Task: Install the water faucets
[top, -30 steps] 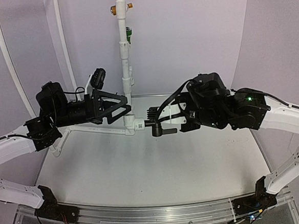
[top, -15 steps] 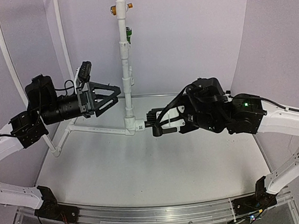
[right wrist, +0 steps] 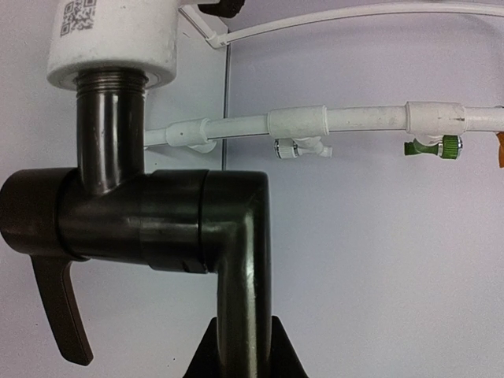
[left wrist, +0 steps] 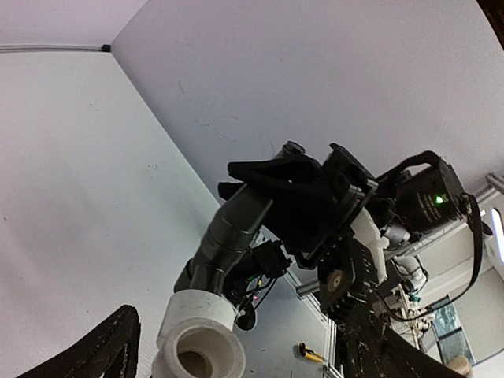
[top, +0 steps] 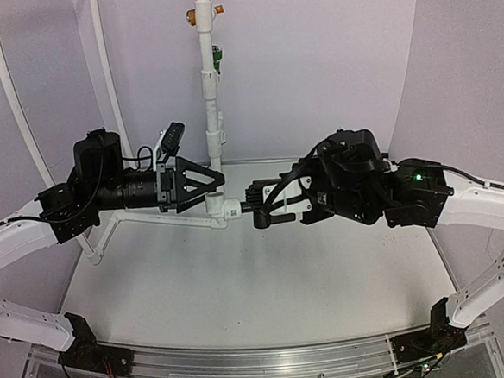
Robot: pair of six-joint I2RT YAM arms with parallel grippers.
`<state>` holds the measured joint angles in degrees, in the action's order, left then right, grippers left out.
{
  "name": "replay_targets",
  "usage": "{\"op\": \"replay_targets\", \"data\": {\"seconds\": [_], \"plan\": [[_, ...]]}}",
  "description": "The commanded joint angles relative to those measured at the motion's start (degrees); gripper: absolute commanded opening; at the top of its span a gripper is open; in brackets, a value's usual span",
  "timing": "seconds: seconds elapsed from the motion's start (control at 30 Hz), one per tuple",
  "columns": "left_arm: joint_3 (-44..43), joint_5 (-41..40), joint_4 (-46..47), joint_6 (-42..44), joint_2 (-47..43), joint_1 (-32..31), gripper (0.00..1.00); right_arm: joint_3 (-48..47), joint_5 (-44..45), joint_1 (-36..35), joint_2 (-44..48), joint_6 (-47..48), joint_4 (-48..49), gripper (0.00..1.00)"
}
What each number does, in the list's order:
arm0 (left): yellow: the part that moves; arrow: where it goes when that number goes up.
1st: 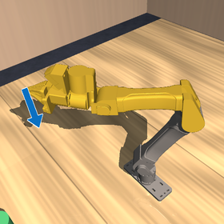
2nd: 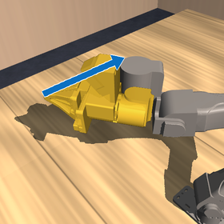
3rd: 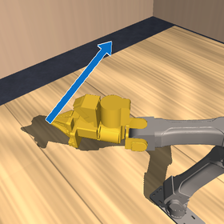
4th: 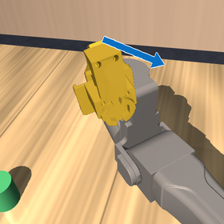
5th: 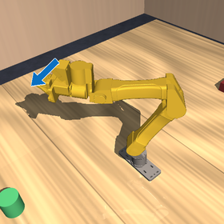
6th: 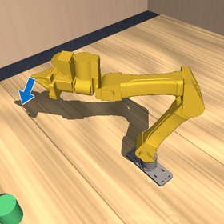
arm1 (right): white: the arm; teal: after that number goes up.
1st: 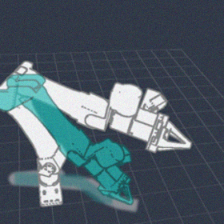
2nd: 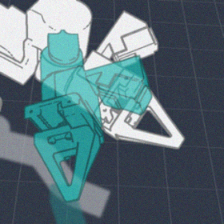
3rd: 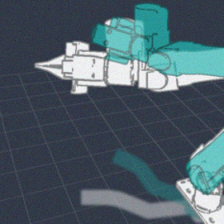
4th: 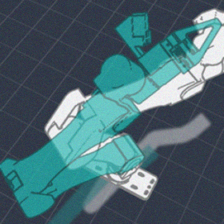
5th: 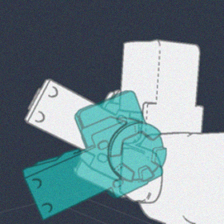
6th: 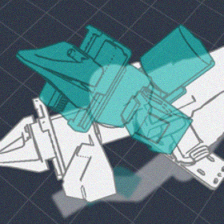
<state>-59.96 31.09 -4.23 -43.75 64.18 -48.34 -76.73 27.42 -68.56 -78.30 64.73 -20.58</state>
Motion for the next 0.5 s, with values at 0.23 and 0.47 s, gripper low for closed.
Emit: {"op": "replay_targets", "data": {"seconds": [0.23,0.47], "plan": [[-2.09,13.47,9.44,0.72,-1.61,-0.01,0.82,-2.23,2.02,-0.35,1.95,-1.55,6.35,0.00],[-2.41,13.63,6.36,1.46,-1.03,-0.32,0.80,-4.96,2.87,-0.27,0.55,-2.96,6.69,0.00]]}}
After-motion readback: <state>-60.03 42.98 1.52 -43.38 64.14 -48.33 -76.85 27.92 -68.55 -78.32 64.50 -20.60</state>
